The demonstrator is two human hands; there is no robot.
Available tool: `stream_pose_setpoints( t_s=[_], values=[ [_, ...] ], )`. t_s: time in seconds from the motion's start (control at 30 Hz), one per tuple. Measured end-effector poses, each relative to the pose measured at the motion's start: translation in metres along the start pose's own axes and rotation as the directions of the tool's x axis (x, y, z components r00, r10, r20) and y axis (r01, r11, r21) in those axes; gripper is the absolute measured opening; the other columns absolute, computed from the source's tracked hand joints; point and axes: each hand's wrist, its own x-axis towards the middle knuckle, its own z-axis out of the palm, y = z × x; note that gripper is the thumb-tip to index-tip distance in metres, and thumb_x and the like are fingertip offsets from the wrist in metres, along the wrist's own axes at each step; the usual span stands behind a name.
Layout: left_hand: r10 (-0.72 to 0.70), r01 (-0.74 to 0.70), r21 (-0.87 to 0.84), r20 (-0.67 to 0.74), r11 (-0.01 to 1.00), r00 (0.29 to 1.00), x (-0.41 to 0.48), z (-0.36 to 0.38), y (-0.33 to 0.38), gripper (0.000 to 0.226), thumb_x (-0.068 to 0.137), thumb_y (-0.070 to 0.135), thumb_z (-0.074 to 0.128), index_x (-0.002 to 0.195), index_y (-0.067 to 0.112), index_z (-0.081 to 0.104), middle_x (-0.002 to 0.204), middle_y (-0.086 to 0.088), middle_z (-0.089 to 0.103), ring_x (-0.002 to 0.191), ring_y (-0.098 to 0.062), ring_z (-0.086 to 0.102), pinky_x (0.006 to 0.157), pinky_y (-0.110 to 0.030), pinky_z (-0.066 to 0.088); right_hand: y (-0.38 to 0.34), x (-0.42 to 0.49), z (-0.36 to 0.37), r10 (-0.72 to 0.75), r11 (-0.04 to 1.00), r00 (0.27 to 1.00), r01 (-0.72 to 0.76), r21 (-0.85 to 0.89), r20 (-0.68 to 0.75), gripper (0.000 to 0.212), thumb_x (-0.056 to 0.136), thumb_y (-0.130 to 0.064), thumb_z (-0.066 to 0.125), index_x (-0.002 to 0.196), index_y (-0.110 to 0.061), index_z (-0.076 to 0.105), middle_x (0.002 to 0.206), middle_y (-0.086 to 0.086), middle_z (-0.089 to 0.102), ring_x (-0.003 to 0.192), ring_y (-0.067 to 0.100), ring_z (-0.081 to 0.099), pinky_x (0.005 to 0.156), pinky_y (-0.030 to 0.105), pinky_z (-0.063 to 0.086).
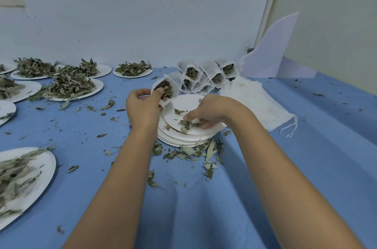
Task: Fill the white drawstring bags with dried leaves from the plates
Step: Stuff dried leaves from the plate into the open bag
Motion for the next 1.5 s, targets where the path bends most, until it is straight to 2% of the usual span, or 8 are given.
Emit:
stream_pose_setpoints(
  t_s=[0.1, 0.17, 0.3, 0.53, 0.8, 1.0, 1.27, 1.5],
  values=[
    [-0.047, 0.047, -0.037, 0.004, 0.998, 0.999, 0.001, -0.001, -0.003, 0.019, 0.086, 0.02, 0.07, 0.085, 0.018, 0.051, 0.084, -0.002, 0.056, 0.061, -0.008, 0.053, 0.051, -0.015, 0.047, -0.004, 0.0, 0.006, -0.061, 0.998, 0.997, 0.061, 0.012, 0.044, 0.044, 0.074, -0.032, 0.08, 0.101, -0.001, 0.064, 0.103, 0.009, 0.067, 0.093, 0.022, 0.068, 0.091, 0.038, 0.054],
    [-0.077, 0.078, -0.054, 0.012, 0.995, 0.997, 0.001, -0.001, -0.005, 0.018, 0.087, 0.019, 0.069, 0.088, 0.016, 0.051, 0.087, -0.006, 0.057, 0.06, -0.011, 0.053, 0.052, -0.017, 0.046, -0.006, -0.002, 0.01, -0.1, 0.994, 0.994, 0.101, -0.032, 0.05, 0.051, 0.071, -0.032, 0.082, 0.113, -0.008, 0.063, 0.109, 0.006, 0.066, 0.105, 0.022, 0.064, 0.098, 0.039, 0.049],
    [-0.096, 0.097, -0.064, 0.012, 0.993, 0.995, 0.002, -0.001, -0.007, 0.022, 0.087, 0.019, 0.069, 0.098, 0.011, 0.051, 0.087, -0.006, 0.055, 0.061, -0.012, 0.052, 0.048, -0.015, 0.044, -0.005, 0.0, 0.012, -0.204, 0.972, 0.978, 0.209, -0.107, 0.051, 0.049, 0.072, -0.029, 0.081, 0.117, -0.027, 0.063, 0.102, -0.006, 0.054, 0.103, 0.016, 0.055, 0.093, 0.03, 0.045],
    [-0.099, 0.1, -0.048, 0.019, 0.994, 0.995, 0.002, -0.001, -0.008, 0.019, 0.089, 0.019, 0.066, 0.097, 0.011, 0.051, 0.084, -0.006, 0.055, 0.057, -0.013, 0.05, 0.047, -0.017, 0.042, 0.004, 0.008, 0.019, -0.355, 0.934, 0.934, 0.353, -0.055, -0.035, 0.019, 0.078, -0.02, 0.077, 0.096, -0.024, 0.075, 0.073, -0.01, 0.059, 0.063, 0.002, 0.049, 0.052, 0.005, 0.036],
    [-0.11, 0.111, -0.047, 0.005, 0.993, 0.994, 0.002, -0.001, -0.007, 0.017, 0.089, 0.018, 0.066, 0.096, 0.012, 0.051, 0.087, -0.008, 0.056, 0.054, -0.012, 0.05, 0.043, -0.016, 0.042, 0.008, 0.013, 0.026, -0.434, 0.899, 0.881, 0.409, -0.156, -0.19, 0.017, 0.082, -0.004, 0.064, 0.088, -0.013, 0.077, 0.084, 0.004, 0.073, 0.073, 0.013, 0.061, 0.067, 0.019, 0.048],
    [-0.079, 0.079, -0.045, 0.001, 0.996, 0.997, 0.001, -0.002, -0.005, 0.015, 0.089, 0.017, 0.066, 0.092, 0.013, 0.052, 0.091, -0.009, 0.057, 0.055, -0.012, 0.049, 0.044, -0.015, 0.043, 0.016, 0.022, 0.023, -0.359, 0.916, 0.719, 0.393, -0.077, -0.595, 0.016, 0.089, -0.008, 0.061, 0.099, -0.01, 0.074, 0.096, 0.004, 0.071, 0.077, 0.01, 0.059, 0.07, 0.012, 0.039],
    [-0.086, 0.085, -0.05, -0.001, 0.995, 0.996, 0.0, -0.003, -0.004, 0.017, 0.089, 0.018, 0.066, 0.083, 0.019, 0.049, 0.083, -0.003, 0.055, 0.053, -0.012, 0.048, 0.042, -0.014, 0.042, 0.017, 0.027, 0.037, -0.368, 0.93, 0.837, 0.327, -0.17, -0.405, 0.033, 0.092, -0.01, 0.051, 0.121, -0.011, 0.065, 0.121, 0.007, 0.066, 0.116, 0.02, 0.056, 0.097, 0.03, 0.044],
    [-0.093, 0.092, -0.072, -0.008, 0.993, 0.996, 0.0, -0.003, -0.002, 0.017, 0.089, 0.018, 0.065, 0.083, 0.019, 0.05, 0.083, -0.001, 0.054, 0.061, -0.011, 0.05, 0.043, -0.012, 0.044, 0.012, 0.019, 0.029, -0.323, 0.945, 0.844, 0.313, -0.097, -0.429, 0.04, 0.088, -0.023, 0.053, 0.127, -0.024, 0.062, 0.128, 0.0, 0.062, 0.111, 0.016, 0.058, 0.09, 0.029, 0.046]
  ],
)
